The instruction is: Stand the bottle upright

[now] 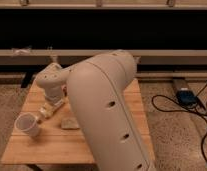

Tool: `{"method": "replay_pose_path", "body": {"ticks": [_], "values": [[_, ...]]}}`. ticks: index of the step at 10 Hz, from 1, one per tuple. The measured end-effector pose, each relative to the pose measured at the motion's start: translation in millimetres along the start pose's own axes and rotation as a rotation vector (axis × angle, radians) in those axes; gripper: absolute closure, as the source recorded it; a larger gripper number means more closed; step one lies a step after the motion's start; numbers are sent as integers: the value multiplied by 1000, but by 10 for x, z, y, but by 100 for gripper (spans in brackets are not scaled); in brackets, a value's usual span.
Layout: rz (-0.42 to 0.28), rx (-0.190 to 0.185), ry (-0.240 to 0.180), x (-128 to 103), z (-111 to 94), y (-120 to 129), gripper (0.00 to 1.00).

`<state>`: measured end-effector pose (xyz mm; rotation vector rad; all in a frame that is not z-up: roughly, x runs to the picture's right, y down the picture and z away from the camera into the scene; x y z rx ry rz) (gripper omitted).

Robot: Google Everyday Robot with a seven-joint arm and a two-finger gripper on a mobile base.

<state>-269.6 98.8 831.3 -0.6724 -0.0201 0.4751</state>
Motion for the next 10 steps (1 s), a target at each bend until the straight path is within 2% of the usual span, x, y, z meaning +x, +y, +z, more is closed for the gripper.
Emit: {"method": "replay_pose_path", "body": {"ticks": [6, 9, 10], "values": [[-111, 26, -31, -237, 75, -188, 23], [-223, 37, -46, -441, 107, -244, 23], [-279, 37, -45, -533, 125, -233, 23]]}}
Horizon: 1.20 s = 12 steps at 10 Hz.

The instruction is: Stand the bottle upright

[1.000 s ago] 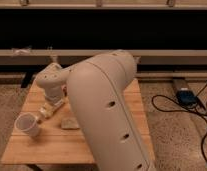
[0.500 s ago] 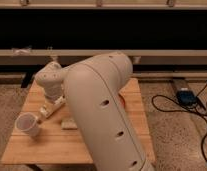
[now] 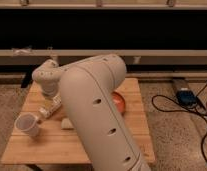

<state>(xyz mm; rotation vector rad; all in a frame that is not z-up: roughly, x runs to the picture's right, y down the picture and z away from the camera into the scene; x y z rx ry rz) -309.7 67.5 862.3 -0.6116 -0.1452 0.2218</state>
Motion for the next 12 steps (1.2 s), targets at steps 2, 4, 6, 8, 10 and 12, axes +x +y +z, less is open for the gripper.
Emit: {"method": "replay_pose_path", "body": {"ticks": [2, 4, 6, 8, 10, 12], "values": [[-70, -7, -8, -126, 34, -16, 23], [-129, -25, -5, -173, 67, -20, 23], [-192, -58, 10, -239, 123, 39, 23], [-240, -86, 19, -327, 190, 101, 23], [-266, -108, 24, -390, 258, 144, 23], [-283, -126, 39, -394, 329, 176, 23]]}}
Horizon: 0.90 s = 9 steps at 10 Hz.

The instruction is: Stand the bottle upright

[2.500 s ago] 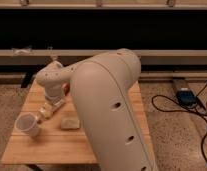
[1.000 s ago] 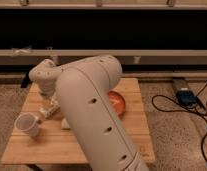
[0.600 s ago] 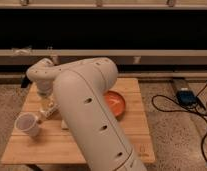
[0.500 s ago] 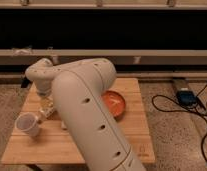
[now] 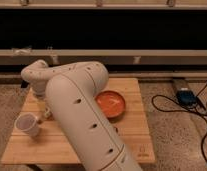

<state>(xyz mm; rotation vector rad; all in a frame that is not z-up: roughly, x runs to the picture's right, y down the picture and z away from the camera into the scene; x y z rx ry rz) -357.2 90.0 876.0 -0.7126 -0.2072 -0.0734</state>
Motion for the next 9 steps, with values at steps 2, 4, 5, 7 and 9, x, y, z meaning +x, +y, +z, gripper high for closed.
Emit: {"method": "replay_pose_path", "body": {"ticks": [2, 4, 5, 7, 9], "values": [[-11, -15, 13, -27, 44, 56, 23], [-6, -22, 23, 30, 33, 103, 23], [-5, -28, 27, 51, 26, 149, 23], [-7, -38, 27, 45, 30, 215, 23], [7, -56, 12, 64, 84, 257, 23]]}}
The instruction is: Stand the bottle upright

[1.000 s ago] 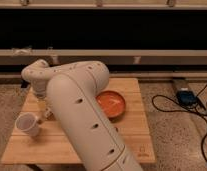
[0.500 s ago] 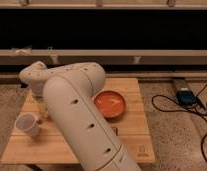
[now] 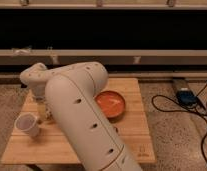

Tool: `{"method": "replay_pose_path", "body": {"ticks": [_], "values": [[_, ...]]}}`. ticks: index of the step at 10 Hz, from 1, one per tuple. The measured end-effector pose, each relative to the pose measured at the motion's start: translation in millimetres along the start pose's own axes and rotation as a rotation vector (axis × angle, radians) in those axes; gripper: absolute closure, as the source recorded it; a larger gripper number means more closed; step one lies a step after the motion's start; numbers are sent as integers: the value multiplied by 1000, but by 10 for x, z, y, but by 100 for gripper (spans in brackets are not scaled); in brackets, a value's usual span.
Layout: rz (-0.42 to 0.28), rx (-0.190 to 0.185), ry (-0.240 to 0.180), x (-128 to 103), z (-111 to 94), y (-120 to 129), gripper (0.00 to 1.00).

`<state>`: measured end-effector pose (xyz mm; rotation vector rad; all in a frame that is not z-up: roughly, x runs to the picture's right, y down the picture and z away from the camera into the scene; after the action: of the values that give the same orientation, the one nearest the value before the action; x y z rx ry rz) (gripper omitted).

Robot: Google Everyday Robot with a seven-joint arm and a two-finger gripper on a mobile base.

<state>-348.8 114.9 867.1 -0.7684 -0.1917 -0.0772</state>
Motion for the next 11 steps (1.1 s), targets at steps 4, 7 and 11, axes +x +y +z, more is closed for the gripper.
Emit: {"method": "replay_pose_path", "body": {"ticks": [4, 7, 11], "values": [[23, -35, -1, -11, 180, 55, 23], [42, -49, 37, 45, 258, 96, 31], [95, -40, 75, 207, 222, 157, 71]]}}
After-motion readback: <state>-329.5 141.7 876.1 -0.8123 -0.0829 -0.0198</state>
